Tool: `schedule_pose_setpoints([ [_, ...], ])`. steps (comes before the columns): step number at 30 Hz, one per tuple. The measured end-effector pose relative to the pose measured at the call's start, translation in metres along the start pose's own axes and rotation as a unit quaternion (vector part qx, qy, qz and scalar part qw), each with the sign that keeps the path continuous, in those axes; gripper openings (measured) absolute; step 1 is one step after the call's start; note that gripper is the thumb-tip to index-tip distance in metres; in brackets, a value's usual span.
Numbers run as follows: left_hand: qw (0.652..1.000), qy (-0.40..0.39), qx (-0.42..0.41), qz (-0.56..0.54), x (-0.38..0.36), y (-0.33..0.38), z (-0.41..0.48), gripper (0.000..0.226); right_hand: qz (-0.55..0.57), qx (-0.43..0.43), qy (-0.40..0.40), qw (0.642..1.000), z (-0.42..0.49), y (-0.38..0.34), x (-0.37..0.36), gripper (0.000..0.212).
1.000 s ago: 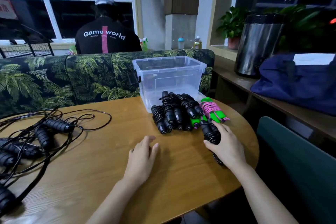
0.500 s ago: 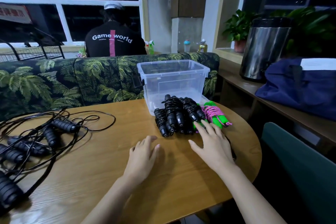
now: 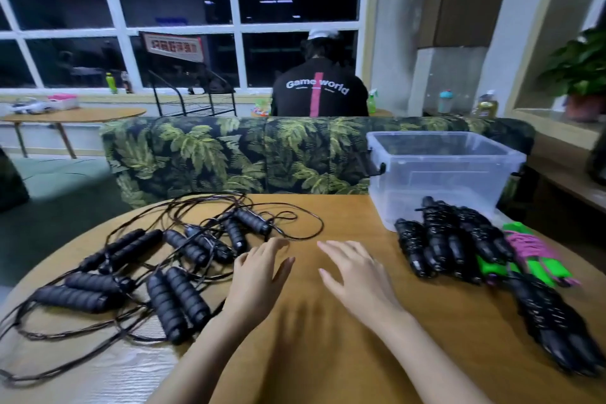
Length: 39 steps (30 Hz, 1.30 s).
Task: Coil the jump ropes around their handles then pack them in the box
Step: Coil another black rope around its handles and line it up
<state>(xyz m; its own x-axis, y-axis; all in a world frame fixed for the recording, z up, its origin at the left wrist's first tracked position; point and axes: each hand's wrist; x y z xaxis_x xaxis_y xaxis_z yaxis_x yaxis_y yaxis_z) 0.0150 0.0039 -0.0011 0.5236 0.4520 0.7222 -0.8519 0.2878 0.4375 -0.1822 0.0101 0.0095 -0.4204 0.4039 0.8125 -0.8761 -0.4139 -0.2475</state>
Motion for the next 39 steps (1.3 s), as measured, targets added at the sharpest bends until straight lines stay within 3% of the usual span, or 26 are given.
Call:
schedule_pose_setpoints([
  [9, 0.996, 0.018, 0.061, 0.056, 0.012, -0.097, 0.05, 0.032, 0.024, 0.074, -0.029, 0.997, 0.098, -0.043, -0.075, 0.047],
  [18, 0.959, -0.09, 0.027, 0.267, -0.045, -0.122, 0.096, 0.053, -0.039, 0.035, -0.111, 0.992, 0.158, -0.025, -0.156, 0.059],
  [21, 0.974, -0.042, 0.049, 0.216, -0.052, -0.126, 0.099, 0.04, -0.051, 0.038, -0.097, 0.993, 0.163, -0.022, -0.173, 0.056],
  [25, 0.991, 0.072, 0.054, 0.099, -0.044, -0.119, 0.101, 0.021, -0.034, 0.052, 0.019, 0.998, 0.159, -0.016, -0.16, 0.046],
  [28, 0.992, 0.11, 0.044, 0.044, -0.038, -0.097, 0.093, 0.014, -0.051, 0.046, 0.093, 0.993, 0.138, -0.006, -0.129, 0.046],
  [35, 0.998, 0.043, 0.028, -0.041, -0.048, -0.024, 0.031, 0.019, -0.08, -0.028, 0.128, 0.988, 0.037, 0.024, -0.051, 0.045],
  [39, 0.993, -0.021, 0.066, -0.099, -0.053, 0.004, -0.019, 0.015, -0.082, -0.089, 0.095, 0.988, -0.019, 0.02, -0.032, 0.044],
])
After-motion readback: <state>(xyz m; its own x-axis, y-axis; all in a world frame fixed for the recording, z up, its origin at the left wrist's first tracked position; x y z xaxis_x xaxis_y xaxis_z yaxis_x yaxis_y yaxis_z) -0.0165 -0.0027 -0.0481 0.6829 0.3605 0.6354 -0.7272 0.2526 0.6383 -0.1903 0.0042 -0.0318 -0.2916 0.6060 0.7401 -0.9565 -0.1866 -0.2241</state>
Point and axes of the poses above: each hand's wrist, its own z-axis towards the middle knuckle, its own x-axis out of the back of the hand, y = z × x, and after that the axes turned 8 degrees about y, right-handed
